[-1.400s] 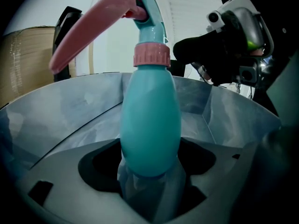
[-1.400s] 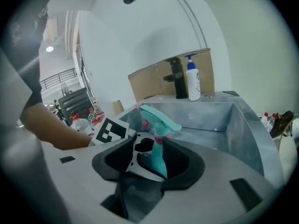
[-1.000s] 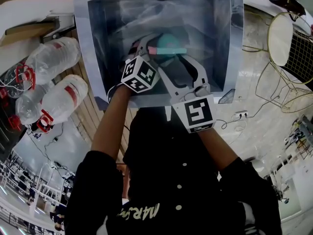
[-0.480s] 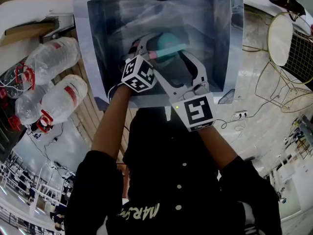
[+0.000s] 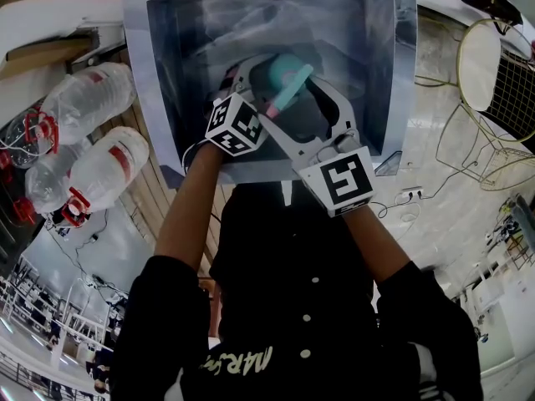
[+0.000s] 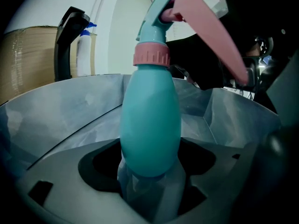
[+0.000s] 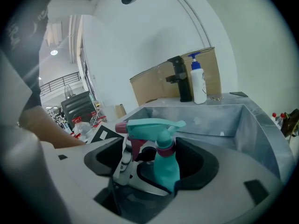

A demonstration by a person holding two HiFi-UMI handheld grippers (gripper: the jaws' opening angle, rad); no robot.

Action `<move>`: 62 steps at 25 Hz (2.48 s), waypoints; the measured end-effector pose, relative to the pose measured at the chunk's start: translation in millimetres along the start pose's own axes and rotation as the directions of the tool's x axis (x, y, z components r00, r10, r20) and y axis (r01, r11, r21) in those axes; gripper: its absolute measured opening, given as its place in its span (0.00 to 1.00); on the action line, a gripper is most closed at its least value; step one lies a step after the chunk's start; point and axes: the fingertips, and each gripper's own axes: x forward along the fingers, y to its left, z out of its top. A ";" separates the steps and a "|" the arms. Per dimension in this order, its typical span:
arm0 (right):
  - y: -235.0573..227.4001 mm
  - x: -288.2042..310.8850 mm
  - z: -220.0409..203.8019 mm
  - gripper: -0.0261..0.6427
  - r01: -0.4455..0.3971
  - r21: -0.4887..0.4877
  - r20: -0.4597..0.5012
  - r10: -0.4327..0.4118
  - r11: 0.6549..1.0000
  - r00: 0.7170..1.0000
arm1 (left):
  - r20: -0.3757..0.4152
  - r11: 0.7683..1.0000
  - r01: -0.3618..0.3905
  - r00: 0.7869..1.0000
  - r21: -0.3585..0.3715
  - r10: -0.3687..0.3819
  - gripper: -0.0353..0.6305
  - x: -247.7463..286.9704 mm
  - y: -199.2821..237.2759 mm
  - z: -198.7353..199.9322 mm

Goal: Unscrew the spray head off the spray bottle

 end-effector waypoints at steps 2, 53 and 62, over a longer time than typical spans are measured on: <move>0.3 0.7 1.1 0.58 -0.006 -0.002 0.008 0.006 1.000 1.000 | 0.002 1.000 0.001 1.000 0.000 -0.001 0.64 0.6 -1.0 0.8; -55.1 -46.7 -0.8 0.28 -0.009 -0.084 0.026 0.011 0.996 1.000 | 0.018 1.000 -0.001 1.000 -0.003 0.001 0.64 -1.5 -2.1 7.2; -9.7 -61.6 -8.2 0.35 0.045 0.014 0.030 -0.045 0.999 0.999 | 0.019 1.000 -0.001 1.000 0.001 0.001 0.64 -1.1 -2.7 7.0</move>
